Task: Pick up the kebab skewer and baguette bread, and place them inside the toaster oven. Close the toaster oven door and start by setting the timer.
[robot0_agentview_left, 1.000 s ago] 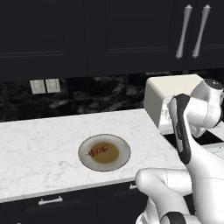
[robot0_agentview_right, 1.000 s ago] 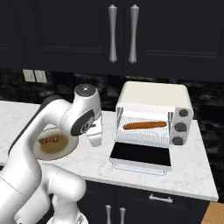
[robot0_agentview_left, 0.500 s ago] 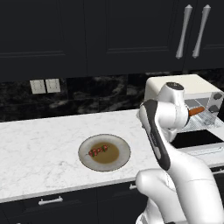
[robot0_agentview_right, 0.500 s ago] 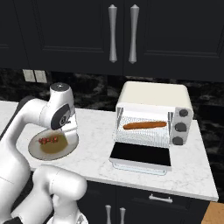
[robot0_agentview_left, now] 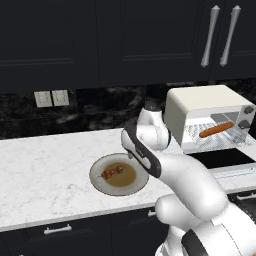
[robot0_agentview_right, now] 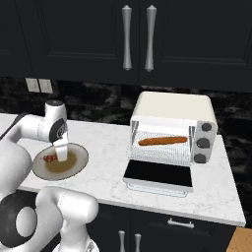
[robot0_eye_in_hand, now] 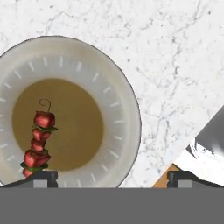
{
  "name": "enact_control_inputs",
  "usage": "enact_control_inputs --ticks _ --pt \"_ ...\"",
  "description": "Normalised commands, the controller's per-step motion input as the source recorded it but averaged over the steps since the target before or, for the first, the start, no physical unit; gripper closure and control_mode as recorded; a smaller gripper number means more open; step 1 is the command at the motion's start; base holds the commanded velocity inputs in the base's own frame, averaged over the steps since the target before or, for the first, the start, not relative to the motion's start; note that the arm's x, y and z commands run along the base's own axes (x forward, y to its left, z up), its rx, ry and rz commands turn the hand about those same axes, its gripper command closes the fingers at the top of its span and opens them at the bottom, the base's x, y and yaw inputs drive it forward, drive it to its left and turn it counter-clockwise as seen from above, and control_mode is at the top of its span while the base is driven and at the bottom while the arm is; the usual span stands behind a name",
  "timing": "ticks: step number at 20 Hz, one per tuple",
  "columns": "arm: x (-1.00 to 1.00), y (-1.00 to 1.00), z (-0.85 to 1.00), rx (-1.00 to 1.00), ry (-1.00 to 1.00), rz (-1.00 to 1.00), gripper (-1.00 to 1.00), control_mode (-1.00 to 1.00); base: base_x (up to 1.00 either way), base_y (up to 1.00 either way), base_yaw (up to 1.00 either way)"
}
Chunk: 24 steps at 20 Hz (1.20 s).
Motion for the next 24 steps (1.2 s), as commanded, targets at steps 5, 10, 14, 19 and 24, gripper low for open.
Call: enact_control_inputs --ticks 5,10,14,19,24 --pt "0.43 0.66 -0.42 0.04 0.09 0.02 -1.0 -1.0 0.0 0.0 0.0" --pt "0.13 0.31 -0.47 0.07 0.0 0.04 -1.0 -1.0 0.0 0.0 0.0" --pt "0.29 0.29 -0.34 0.04 0.0 0.0 -1.0 -1.0 0.0 0.0 0.0" --pt "0.01 0.38 -0.27 0.01 -0.02 0.0 -1.0 -1.0 0.0 0.0 0.0" --pt "0.01 0.1 -0.14 0.0 0.0 0.0 -1.0 -1.0 0.0 0.0 0.0"
